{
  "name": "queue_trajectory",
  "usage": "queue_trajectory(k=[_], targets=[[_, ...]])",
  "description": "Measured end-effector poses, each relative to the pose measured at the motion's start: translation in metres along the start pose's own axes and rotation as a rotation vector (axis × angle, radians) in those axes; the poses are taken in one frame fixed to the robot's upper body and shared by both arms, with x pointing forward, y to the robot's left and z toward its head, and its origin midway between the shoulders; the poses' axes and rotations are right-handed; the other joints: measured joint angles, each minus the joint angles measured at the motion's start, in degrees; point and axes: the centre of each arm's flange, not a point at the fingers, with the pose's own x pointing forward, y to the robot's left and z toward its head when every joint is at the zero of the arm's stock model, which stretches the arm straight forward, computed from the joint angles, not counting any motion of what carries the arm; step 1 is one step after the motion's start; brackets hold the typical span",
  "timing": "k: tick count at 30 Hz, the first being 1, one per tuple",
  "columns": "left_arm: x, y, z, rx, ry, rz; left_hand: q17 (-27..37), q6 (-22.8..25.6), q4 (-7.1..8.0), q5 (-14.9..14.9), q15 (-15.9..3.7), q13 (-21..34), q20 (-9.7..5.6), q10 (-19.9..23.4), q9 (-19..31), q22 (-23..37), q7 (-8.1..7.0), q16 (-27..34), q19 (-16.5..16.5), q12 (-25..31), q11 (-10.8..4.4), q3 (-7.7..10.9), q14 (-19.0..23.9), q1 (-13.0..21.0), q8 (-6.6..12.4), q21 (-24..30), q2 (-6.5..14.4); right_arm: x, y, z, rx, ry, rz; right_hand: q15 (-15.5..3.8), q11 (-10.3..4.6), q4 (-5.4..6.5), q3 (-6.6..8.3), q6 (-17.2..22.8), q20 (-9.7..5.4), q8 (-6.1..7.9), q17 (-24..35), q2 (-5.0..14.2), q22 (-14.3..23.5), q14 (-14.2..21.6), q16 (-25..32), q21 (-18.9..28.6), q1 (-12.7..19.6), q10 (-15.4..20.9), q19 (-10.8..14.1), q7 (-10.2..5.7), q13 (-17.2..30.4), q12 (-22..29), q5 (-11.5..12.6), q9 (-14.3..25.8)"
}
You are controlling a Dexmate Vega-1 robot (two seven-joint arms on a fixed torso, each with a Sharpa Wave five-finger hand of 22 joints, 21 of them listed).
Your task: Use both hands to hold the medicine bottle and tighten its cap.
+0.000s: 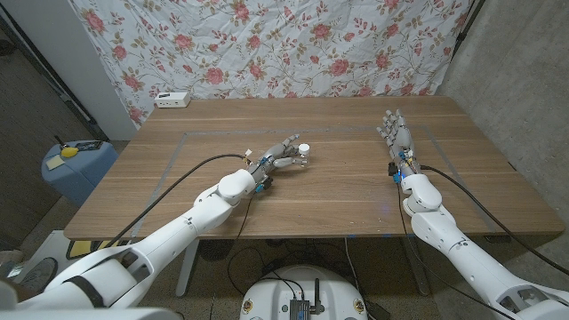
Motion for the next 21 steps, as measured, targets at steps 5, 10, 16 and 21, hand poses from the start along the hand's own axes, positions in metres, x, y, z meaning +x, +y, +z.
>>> queue_trajectory(k=[5, 10, 16, 21], targets=[[0.0009, -0.0014, 0.0004, 0.001, -0.001, -0.002, 0.00, 1.23, 0.02, 0.00, -0.13, 0.00, -1.01, 2.12, 0.00, 0.01, 0.84, 0.00, 1.02, 0.00, -0.30, -0.65, 1.61, 0.78, 0.00, 0.23, -0.12, -0.0008, -0.0006, -0.0004, 0.001, 0.000, -0.002, 0.00, 0.00, 0.00, 0.00, 0.32, 0.00, 0.00, 0.00, 0.00, 0.00, 0.00, 0.00, 0.00, 0.00, 0.00, 0.00, 0.31, 0.00, 0.00, 0.00, 0.00], [0.0011, -0.0016, 0.0007, 0.004, -0.001, 0.004, 0.00, 2.85, 0.15, 0.00, -0.14, 0.00, -0.99, 4.43, 0.00, 0.05, 1.83, 0.00, 2.22, 0.43, -0.29, -1.27, 3.63, 1.51, 0.00, 0.26, 0.00, -0.0014, -0.0012, -0.0004, 0.001, -0.001, -0.003, 0.00, 0.00, 0.00, 0.00, 0.31, 0.00, 0.00, 0.00, 0.00, 0.00, 0.00, 0.00, 0.00, 0.00, 0.00, 0.00, 0.31, 0.00, 0.00, 0.20, 0.00], [0.0008, -0.0036, 0.0011, 0.006, -0.003, 0.012, 0.00, 4.19, -0.01, 0.00, -0.30, 0.01, -1.30, 6.20, 0.00, 0.07, 3.17, 0.00, 2.54, 0.43, 0.25, -1.90, 5.48, 1.97, 0.00, 0.26, 0.43, -0.0019, -0.0016, -0.0005, 0.001, -0.002, -0.004, 0.00, 0.00, 0.00, 0.00, 0.31, 0.00, 0.00, 0.01, 0.00, 0.00, 0.00, 0.00, 0.00, 0.00, 0.00, 0.00, 0.30, 0.00, 0.00, 0.20, -0.01], [0.0006, -0.0039, 0.0013, 0.010, -0.004, 0.024, 0.00, 5.43, 0.06, 0.01, -0.32, 0.01, -0.90, 7.19, 0.00, 0.06, 3.80, 0.00, 4.17, 0.43, 0.37, -2.30, 6.84, 2.50, 0.00, 0.26, 0.53, -0.0021, -0.0021, -0.0007, 0.001, -0.002, -0.005, 0.00, 0.00, 0.00, 0.00, 0.31, 0.00, 0.00, 0.01, 0.00, 0.00, 0.00, 0.00, 0.00, 0.00, 0.00, 0.00, 0.30, 0.00, 0.00, 0.19, -0.01]])
